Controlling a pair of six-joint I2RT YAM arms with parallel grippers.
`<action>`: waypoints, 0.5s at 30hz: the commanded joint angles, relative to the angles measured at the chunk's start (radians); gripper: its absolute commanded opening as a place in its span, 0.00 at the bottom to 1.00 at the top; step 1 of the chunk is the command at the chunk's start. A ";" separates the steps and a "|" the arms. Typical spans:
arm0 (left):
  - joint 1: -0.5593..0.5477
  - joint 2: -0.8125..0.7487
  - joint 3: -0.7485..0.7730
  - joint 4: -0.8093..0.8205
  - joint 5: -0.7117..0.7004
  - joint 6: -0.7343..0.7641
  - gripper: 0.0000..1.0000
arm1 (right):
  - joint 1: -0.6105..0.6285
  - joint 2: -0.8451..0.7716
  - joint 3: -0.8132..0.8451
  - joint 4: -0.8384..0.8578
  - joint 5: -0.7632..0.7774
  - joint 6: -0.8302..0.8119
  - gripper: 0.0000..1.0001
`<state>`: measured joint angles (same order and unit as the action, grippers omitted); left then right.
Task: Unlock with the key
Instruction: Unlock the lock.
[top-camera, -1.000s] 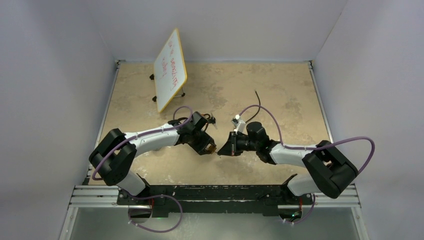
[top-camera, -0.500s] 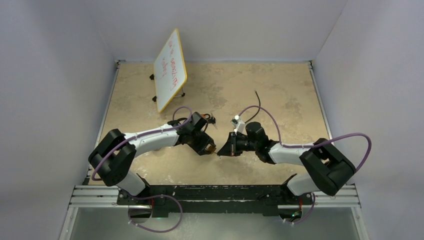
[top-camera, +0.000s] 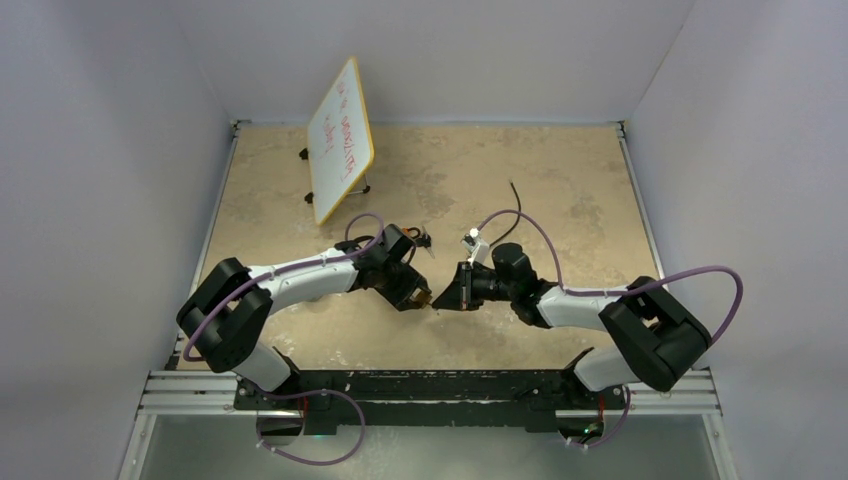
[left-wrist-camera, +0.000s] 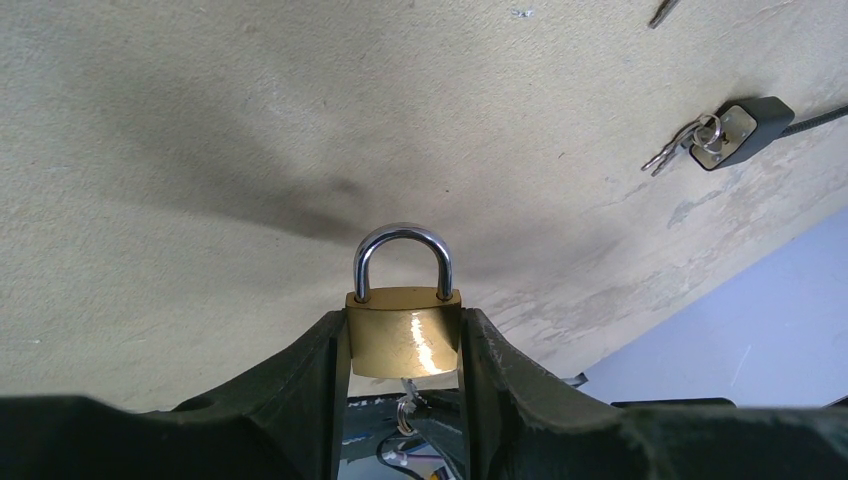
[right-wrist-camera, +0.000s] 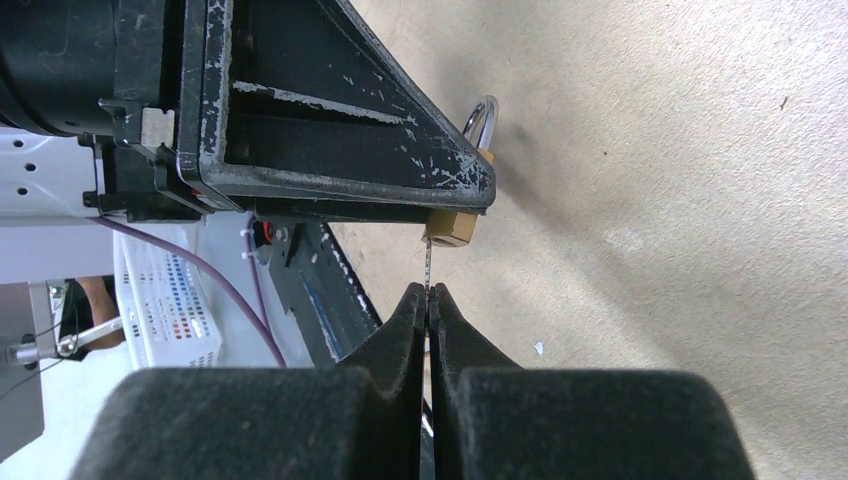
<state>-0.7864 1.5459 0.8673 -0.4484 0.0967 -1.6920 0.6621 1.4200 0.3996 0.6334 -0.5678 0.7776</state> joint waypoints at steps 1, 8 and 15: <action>0.004 -0.038 -0.009 0.041 0.019 -0.021 0.20 | 0.006 0.003 0.024 0.027 0.002 0.009 0.00; 0.004 -0.054 -0.021 0.051 0.028 -0.034 0.20 | 0.006 0.007 0.015 0.018 0.001 0.020 0.00; 0.003 -0.053 -0.022 0.052 0.026 -0.037 0.20 | 0.005 0.001 0.003 0.018 0.006 0.006 0.00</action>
<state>-0.7864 1.5349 0.8497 -0.4328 0.1032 -1.7100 0.6621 1.4204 0.3996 0.6342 -0.5674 0.7929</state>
